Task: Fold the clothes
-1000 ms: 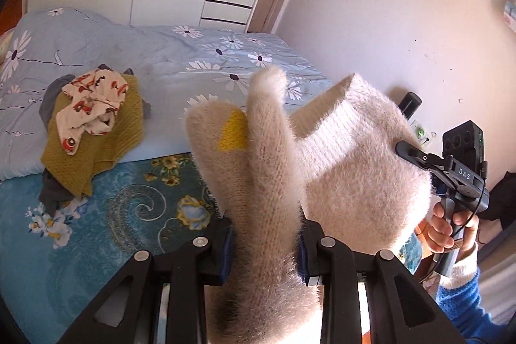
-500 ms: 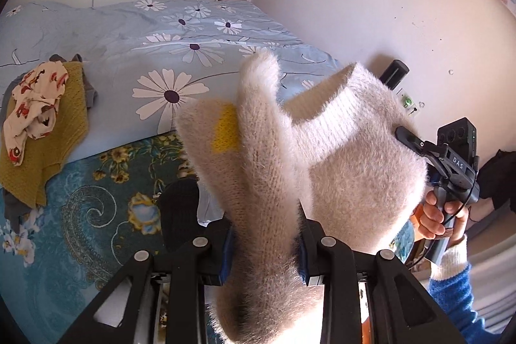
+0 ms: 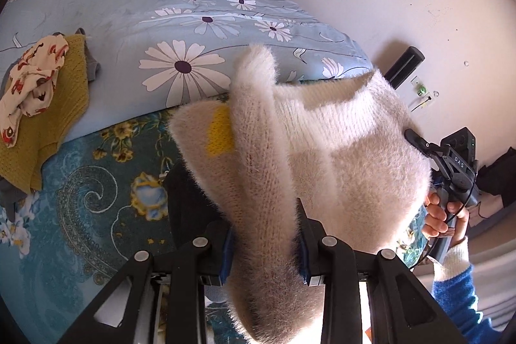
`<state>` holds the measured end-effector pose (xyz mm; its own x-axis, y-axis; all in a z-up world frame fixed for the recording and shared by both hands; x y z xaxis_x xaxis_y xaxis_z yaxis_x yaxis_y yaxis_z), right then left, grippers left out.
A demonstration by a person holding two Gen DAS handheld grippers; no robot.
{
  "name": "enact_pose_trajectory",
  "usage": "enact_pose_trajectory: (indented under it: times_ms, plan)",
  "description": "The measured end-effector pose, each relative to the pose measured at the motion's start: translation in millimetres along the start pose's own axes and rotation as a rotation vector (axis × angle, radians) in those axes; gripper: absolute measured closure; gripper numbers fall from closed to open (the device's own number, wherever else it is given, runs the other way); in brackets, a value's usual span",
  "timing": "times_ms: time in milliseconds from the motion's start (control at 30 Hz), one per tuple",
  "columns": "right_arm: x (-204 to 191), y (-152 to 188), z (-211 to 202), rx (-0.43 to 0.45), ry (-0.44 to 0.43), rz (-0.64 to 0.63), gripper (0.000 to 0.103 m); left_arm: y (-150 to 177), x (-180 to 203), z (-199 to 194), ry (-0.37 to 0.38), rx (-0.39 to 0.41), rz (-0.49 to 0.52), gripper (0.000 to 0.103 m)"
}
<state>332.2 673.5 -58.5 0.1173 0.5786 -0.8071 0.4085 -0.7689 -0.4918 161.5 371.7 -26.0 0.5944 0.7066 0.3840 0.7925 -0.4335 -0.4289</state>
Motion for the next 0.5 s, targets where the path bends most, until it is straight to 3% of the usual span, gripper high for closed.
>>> enact_pose_trajectory:
  times_ms: [367, 500]
  plan:
    - [55.1, 30.6, 7.4, -0.010, 0.051, 0.135, 0.060, 23.4, -20.0, 28.8, -0.041, -0.053, -0.014, 0.063]
    - [55.5, 30.9, 10.3, -0.010, 0.075, 0.131, 0.058, 25.1, -24.2, 22.9, -0.006, -0.054, -0.070, 0.062]
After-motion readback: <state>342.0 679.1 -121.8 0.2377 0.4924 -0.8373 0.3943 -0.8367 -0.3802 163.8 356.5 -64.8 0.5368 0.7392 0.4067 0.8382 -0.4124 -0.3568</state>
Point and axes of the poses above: each gripper's, at about its wrist camera, not at the fingertips, and z roughly the way its jaws point, x to its right, y to its underside, the point moved 4 cm from there along z, roughly the way its jaws point, and after that the axes turned 4 degrees about -z, right-handed, at the moved point
